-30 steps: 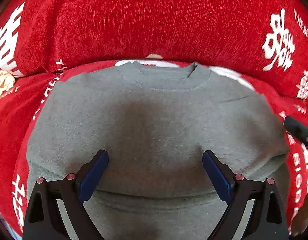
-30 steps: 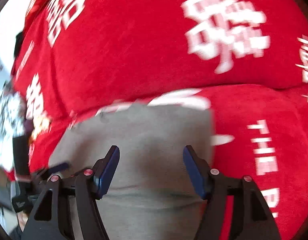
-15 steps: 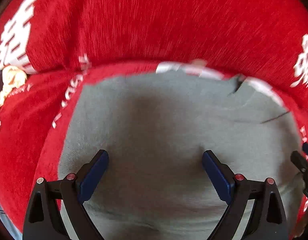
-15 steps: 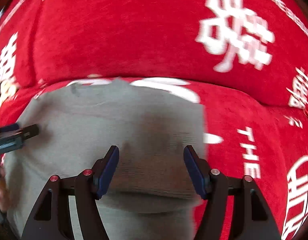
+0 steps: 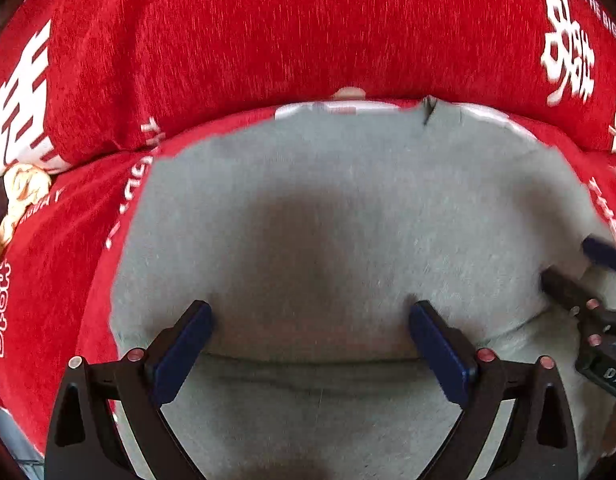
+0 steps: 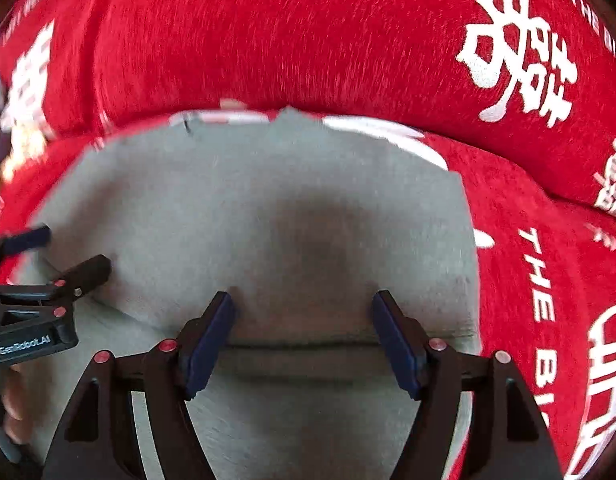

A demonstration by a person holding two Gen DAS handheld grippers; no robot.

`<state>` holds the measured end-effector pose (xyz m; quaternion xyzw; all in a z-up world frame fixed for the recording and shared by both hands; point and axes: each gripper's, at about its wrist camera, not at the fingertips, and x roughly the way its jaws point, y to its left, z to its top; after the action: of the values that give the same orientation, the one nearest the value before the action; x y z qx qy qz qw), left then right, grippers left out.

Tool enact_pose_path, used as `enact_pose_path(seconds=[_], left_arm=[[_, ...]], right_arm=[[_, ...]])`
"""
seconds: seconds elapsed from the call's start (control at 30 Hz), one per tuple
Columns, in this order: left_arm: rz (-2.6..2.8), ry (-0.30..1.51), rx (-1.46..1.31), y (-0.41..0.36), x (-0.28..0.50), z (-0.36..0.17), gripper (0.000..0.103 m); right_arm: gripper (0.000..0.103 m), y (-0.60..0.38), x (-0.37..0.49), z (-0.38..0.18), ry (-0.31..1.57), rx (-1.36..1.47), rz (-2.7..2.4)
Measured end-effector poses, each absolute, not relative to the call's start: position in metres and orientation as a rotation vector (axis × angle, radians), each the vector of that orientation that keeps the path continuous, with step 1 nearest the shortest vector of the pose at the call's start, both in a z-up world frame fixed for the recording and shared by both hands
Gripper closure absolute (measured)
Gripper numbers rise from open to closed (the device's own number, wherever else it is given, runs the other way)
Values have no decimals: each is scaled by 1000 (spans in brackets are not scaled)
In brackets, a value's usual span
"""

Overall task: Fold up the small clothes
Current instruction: 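Open the right gripper and lift both grippers above the sweater, then move both grippers to the sweater hem and close them on it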

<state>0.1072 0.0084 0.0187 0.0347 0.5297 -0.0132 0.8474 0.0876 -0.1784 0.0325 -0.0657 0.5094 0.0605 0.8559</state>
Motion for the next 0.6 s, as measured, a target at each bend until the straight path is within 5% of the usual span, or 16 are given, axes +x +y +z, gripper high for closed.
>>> enact_pose_path(seconds=[0.6], left_arm=[[-17,1133,0,21,48,16,1]], right_arm=[[24,-168,21,22,1096,-126,119]])
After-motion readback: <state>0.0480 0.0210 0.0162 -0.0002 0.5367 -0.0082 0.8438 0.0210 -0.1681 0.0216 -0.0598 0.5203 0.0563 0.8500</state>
